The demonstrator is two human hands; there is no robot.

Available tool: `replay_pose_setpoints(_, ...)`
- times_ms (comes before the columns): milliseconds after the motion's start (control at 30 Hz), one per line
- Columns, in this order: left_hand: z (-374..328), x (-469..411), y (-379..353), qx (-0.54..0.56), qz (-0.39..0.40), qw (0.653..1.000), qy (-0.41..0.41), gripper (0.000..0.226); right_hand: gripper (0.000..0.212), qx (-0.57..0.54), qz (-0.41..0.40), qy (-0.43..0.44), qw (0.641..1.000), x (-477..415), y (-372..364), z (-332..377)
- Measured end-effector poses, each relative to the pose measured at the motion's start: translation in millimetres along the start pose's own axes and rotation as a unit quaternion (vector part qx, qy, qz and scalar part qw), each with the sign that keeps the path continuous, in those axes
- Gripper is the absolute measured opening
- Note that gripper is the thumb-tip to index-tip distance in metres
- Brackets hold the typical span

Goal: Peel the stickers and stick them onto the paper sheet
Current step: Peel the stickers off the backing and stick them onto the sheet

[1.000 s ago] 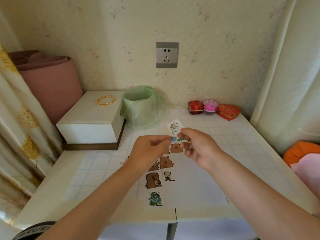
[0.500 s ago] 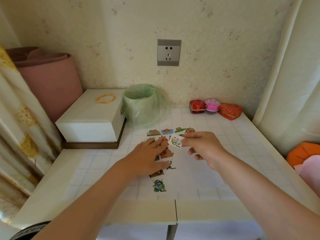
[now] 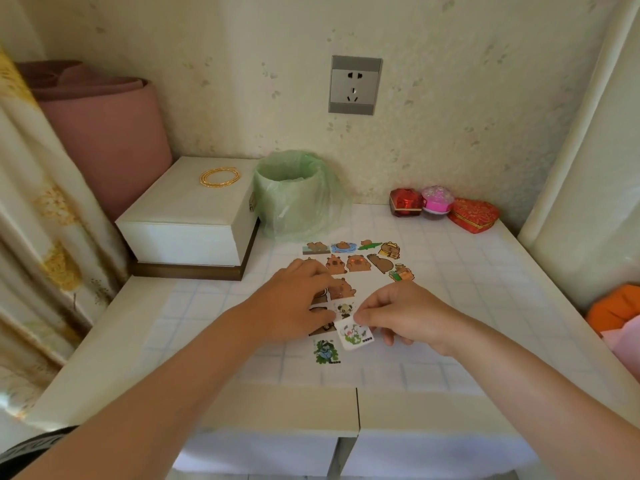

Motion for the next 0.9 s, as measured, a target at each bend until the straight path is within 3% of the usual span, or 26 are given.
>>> replay_pose_setpoints(267, 3.9, 18.8, -14.9, -0.016, 0.065, 0.998, 0.015, 0.067, 0.008, 0.028, -0.036, -0.009, 0.999, 8.3, -1.2, -8.9)
replay_pose_setpoints(900, 3.6, 18.5, -16.1, -0.022, 0.078, 0.996, 0.027, 0.067, 0.007, 0.034, -0.085, -0.003, 0.996, 9.0, 0.0, -15.9)
Point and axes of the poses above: each hand's wrist, its own x-axis away from the middle knuckle, its own y-axis out of the back of the hand, z = x × y, the point moved 9 cm from there along -x, towards the middle knuckle, and after that the axes turned 6 degrees about y, right-handed, at the moved point
